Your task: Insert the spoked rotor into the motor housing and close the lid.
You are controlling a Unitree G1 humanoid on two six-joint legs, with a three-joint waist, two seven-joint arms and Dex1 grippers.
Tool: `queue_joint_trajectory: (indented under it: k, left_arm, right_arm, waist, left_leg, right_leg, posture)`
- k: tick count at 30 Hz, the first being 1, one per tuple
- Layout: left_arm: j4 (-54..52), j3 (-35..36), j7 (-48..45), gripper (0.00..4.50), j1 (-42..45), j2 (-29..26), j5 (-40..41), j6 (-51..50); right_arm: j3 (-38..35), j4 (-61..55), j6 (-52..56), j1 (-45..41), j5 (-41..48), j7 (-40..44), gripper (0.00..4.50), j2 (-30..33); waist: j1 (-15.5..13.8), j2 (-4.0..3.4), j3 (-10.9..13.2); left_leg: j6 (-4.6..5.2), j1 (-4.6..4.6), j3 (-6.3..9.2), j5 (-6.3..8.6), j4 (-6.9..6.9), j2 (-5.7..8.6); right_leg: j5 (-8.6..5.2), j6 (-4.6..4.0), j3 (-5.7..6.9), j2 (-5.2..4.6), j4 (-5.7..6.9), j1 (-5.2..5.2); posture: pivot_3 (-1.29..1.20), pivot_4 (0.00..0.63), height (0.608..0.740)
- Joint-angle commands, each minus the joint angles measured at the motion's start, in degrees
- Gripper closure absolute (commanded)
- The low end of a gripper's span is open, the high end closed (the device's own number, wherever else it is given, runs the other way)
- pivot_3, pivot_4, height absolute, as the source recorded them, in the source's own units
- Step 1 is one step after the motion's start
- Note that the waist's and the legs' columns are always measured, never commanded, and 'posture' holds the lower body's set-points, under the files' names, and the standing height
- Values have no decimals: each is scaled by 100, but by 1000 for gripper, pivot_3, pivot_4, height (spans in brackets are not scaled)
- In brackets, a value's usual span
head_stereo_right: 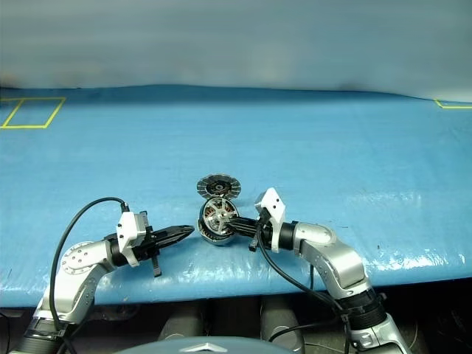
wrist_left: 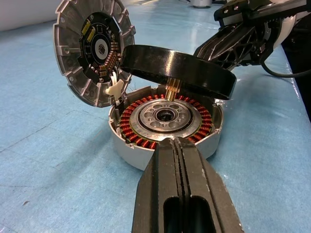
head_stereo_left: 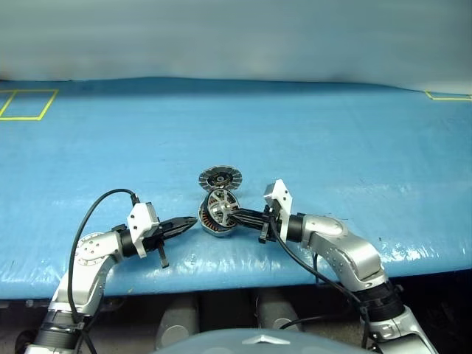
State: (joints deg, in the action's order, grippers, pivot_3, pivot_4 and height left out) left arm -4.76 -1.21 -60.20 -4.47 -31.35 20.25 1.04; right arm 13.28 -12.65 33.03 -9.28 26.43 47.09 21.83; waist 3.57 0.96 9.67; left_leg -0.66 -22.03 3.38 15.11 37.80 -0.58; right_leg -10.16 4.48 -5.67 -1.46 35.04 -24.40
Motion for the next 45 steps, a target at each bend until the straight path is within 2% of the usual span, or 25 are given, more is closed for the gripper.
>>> queue_joint_trajectory:
  k: [1, 8, 16, 27, 45]
  left_arm:
    - [-118, -10, 11, 4500, -6, -11, -30, 131]
    - [-107, -24, 35, 4500, -15, -28, -54, 151]
    - [-99, -11, 32, 4500, -9, -25, -90, 162]
    - [-63, -32, 23, 4500, 5, -2, -132, 169]
    - [-126, -54, 150, 4500, -53, -12, -195, 177]
  right_arm:
    - [2, -25, -71, -109, -59, -6, 4491, -11]
    - [40, 0, -78, -136, -173, 16, 4491, 32]
    - [100, -34, -248, -134, -352, -40, 2027, 44]
    - [-98, -237, -287, -232, -34, -84, 2027, -212]
    - [197, 398, -479, -559, -559, -76, 2027, -339]
  waist:
    - [0, 0, 0]
    - [0, 0, 0]
    - [1, 1, -2]
    - [1, 1, -2]
    - [1, 1, -2]
  left_leg:
    - [0, 0, 0, 0, 0, 0]
    - [0, 0, 0, 0, 1, 0]
    - [0, 4, 0, 0, 5, 0]
    - [0, 4, 1, 0, 6, 0]
    - [0, 5, 0, 0, 9, 1]
  right_leg:
    - [0, 0, 0, 0, 0, 0]
    - [0, 0, 0, 0, 1, 1]
    - [1, 0, 0, 0, 5, 4]
    - [1, 1, 0, 0, 7, 5]
    - [3, 2, 0, 0, 9, 5]
  posture:
    - [0, 150, 740]
    - [0, 150, 740]
    - [0, 150, 740]
    - [0, 150, 740]
    - [0, 150, 740]
